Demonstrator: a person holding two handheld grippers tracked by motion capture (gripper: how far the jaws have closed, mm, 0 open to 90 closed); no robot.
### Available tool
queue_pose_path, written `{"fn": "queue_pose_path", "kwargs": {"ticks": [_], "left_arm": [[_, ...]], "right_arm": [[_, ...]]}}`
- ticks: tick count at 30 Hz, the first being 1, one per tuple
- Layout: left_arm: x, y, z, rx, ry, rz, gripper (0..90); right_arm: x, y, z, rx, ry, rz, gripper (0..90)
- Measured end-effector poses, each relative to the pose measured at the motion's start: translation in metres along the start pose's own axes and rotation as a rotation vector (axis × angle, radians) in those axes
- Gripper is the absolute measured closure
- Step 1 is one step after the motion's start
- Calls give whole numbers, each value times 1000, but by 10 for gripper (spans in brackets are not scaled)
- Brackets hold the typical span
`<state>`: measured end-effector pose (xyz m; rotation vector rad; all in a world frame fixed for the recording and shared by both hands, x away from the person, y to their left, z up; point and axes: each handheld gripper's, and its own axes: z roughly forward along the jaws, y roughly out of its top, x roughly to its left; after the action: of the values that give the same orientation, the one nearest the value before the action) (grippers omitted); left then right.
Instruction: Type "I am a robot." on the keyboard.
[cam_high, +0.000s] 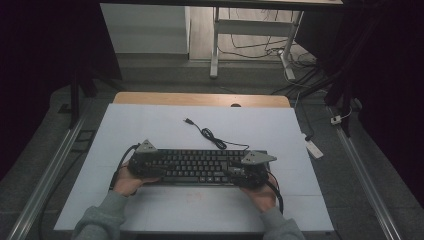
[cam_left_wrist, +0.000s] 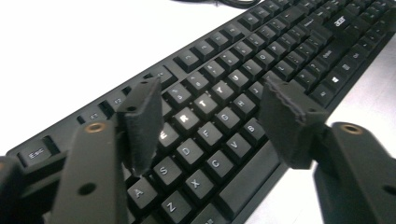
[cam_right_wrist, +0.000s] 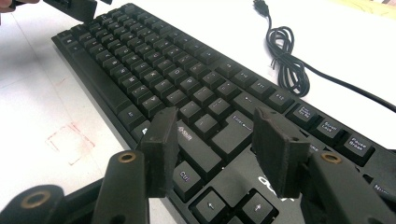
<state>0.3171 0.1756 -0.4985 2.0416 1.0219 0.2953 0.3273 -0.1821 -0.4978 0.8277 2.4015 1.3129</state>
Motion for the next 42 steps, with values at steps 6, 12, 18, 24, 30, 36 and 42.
{"fn": "queue_pose_path", "kwargs": {"ticks": [6,12,18,24,30,36,42], "left_arm": [[-7,1,4,20,-46,38,646],[-14,1,10,42,-64,67,859],[-20,1,19,70,-73,91,890],[-24,-1,27,96,-71,101,890],[-25,-2,31,106,-64,104,890],[-26,-3,35,131,-65,108,889],[-27,-4,36,132,-64,97,889]], "right_arm": [[0,0,1,3,2,1,508],[0,-1,1,5,-1,2,508],[0,-2,1,12,-3,2,508],[0,-2,2,13,1,2,508],[0,-2,2,13,-1,2,509],[0,-2,2,14,-1,2,509],[0,-3,2,15,-3,1,509]]}}
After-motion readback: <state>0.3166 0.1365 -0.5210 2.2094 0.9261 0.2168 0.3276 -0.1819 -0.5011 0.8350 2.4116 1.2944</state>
